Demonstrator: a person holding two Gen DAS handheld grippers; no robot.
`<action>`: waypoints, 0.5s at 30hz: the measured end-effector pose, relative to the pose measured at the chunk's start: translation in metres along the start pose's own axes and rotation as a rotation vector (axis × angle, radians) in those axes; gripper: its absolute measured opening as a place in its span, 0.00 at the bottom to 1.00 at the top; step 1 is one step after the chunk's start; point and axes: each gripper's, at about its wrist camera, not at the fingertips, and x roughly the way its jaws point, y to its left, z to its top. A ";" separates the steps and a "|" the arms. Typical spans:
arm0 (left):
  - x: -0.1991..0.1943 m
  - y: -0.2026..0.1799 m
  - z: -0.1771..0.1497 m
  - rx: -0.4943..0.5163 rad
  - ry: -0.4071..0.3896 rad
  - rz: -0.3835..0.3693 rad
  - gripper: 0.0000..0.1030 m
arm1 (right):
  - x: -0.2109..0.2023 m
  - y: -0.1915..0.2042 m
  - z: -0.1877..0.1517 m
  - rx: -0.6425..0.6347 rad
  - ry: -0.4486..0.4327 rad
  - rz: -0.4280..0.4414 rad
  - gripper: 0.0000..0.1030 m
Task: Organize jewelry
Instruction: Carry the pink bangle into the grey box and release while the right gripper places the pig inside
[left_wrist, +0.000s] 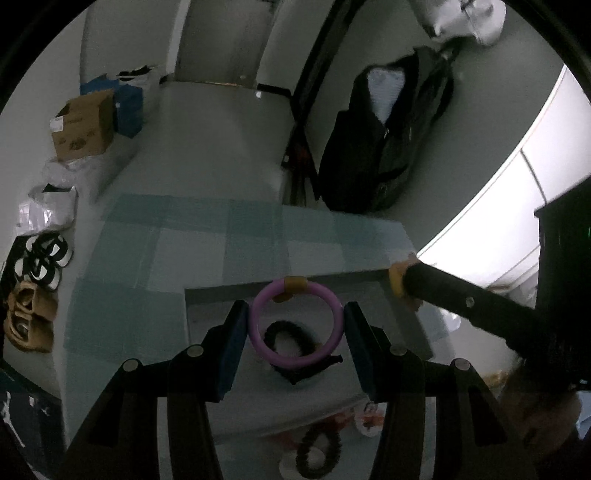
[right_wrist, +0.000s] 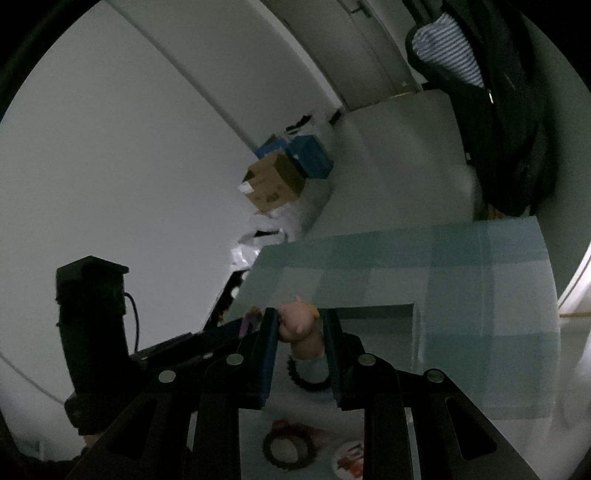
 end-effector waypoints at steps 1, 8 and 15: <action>0.002 0.001 -0.001 -0.001 0.011 0.001 0.46 | 0.003 -0.002 0.000 0.007 0.010 -0.001 0.23; 0.005 0.011 0.004 -0.053 0.030 -0.011 0.46 | 0.017 -0.008 0.000 0.042 0.042 -0.007 0.23; 0.009 0.015 0.006 -0.077 0.049 -0.038 0.46 | 0.024 -0.009 -0.002 0.066 0.065 0.002 0.23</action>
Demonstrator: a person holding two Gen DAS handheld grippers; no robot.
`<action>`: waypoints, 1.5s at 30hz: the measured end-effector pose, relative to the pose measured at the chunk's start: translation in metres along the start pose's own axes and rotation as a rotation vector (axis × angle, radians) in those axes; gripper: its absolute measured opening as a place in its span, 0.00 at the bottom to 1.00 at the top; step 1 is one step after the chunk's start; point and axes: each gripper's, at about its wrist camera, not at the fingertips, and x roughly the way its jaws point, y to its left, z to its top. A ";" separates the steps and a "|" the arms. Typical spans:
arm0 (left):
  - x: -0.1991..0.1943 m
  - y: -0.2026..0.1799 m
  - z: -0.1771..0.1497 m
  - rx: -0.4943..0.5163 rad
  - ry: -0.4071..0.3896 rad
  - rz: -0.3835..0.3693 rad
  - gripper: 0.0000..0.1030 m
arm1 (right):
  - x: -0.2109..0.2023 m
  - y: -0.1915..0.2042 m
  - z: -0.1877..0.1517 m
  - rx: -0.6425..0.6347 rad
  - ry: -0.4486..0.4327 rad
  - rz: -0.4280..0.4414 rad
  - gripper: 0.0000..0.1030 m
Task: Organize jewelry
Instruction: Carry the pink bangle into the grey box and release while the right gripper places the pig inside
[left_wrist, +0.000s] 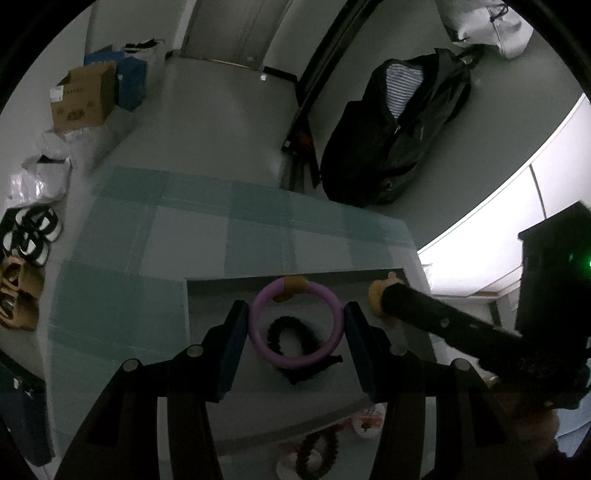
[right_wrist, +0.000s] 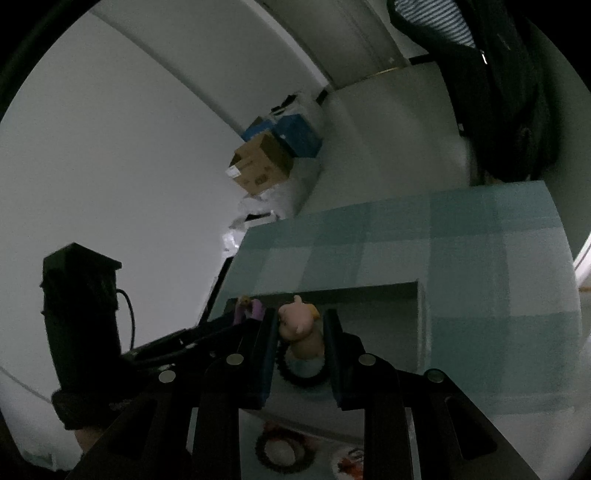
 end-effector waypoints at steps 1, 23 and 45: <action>0.000 0.000 0.000 0.002 -0.003 0.005 0.46 | -0.001 0.001 0.000 -0.007 -0.006 -0.001 0.23; -0.006 -0.009 -0.008 0.018 -0.026 -0.035 0.70 | -0.038 0.005 -0.008 -0.025 -0.124 -0.029 0.37; -0.037 -0.024 -0.040 0.066 -0.095 0.053 0.70 | -0.083 0.010 -0.030 -0.054 -0.167 -0.062 0.55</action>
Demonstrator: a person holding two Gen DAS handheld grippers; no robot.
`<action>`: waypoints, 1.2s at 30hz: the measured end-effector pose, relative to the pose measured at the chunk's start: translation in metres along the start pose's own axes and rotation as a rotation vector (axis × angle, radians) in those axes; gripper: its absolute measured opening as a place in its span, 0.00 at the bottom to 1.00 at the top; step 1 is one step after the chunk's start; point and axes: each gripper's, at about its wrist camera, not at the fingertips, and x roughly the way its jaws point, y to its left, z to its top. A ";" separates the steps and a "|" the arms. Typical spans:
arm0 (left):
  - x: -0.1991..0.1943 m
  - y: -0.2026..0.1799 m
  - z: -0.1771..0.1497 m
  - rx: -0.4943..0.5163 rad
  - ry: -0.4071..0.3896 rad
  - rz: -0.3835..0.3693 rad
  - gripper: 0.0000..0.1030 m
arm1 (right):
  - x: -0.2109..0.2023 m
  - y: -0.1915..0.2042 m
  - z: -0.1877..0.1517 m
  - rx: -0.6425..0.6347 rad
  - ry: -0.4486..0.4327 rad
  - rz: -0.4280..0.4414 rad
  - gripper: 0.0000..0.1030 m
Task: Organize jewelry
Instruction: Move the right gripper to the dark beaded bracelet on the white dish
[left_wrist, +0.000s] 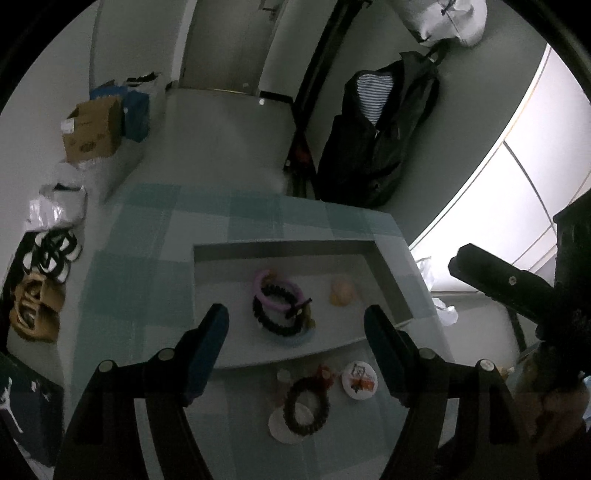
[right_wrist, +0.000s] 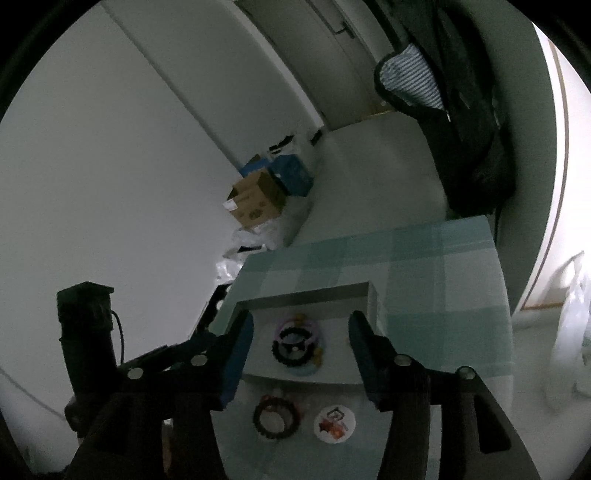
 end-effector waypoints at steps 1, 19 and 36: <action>-0.002 0.001 -0.002 -0.003 -0.003 0.002 0.70 | -0.002 0.000 -0.002 -0.005 -0.002 -0.001 0.57; -0.026 0.016 -0.038 -0.016 -0.020 0.074 0.70 | -0.001 0.013 -0.048 -0.083 0.092 -0.050 0.69; -0.021 0.054 -0.046 -0.084 0.075 0.043 0.72 | 0.060 0.042 -0.096 -0.189 0.297 -0.108 0.73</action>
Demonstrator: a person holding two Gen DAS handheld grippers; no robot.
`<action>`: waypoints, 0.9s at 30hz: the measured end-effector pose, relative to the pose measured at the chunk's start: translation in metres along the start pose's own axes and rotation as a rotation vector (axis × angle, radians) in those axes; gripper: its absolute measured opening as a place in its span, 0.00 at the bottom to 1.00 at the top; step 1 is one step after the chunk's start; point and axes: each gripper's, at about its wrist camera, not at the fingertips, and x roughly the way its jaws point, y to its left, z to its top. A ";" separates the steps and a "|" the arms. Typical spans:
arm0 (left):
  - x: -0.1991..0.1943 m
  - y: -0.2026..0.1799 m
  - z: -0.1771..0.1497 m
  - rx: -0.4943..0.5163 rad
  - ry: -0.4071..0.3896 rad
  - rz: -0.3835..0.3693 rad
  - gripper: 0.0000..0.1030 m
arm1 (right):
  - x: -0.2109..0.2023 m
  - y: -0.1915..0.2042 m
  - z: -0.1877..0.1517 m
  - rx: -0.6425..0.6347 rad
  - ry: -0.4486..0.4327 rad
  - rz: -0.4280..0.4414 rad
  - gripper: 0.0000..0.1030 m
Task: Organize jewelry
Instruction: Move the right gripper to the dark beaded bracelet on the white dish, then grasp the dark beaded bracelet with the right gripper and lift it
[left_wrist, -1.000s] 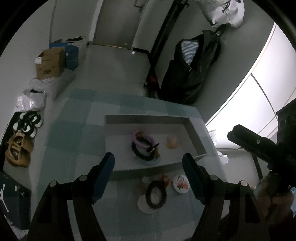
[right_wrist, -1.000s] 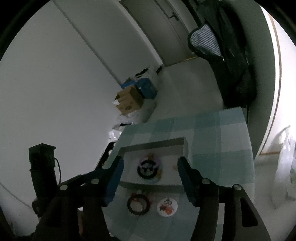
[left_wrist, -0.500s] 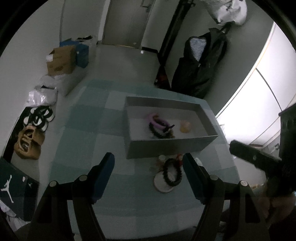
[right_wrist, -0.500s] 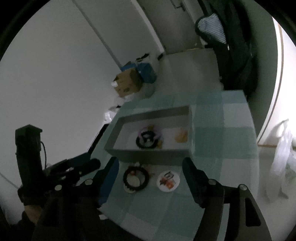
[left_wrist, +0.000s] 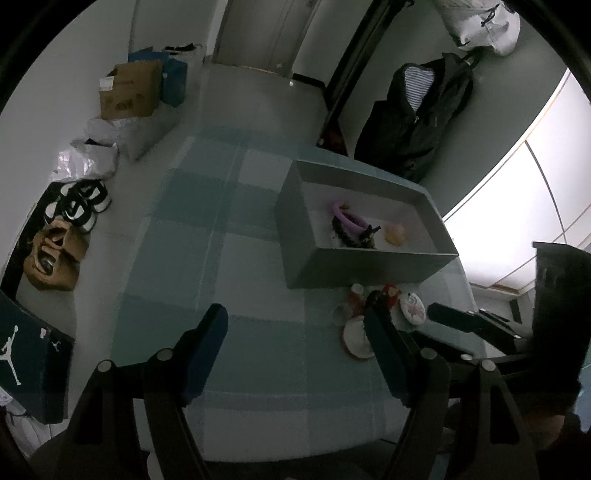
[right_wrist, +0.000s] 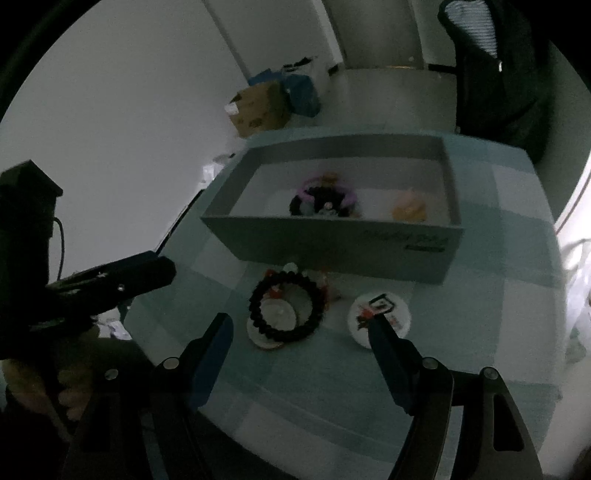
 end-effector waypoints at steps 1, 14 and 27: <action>0.001 0.000 0.000 0.009 0.008 -0.005 0.74 | 0.002 0.001 0.000 0.002 0.007 0.000 0.73; -0.004 0.005 0.000 0.020 -0.005 0.008 0.77 | 0.027 0.013 0.008 0.031 0.051 -0.018 0.73; -0.001 0.030 0.004 -0.129 0.023 -0.050 0.77 | 0.033 0.031 0.006 -0.097 0.047 -0.127 0.50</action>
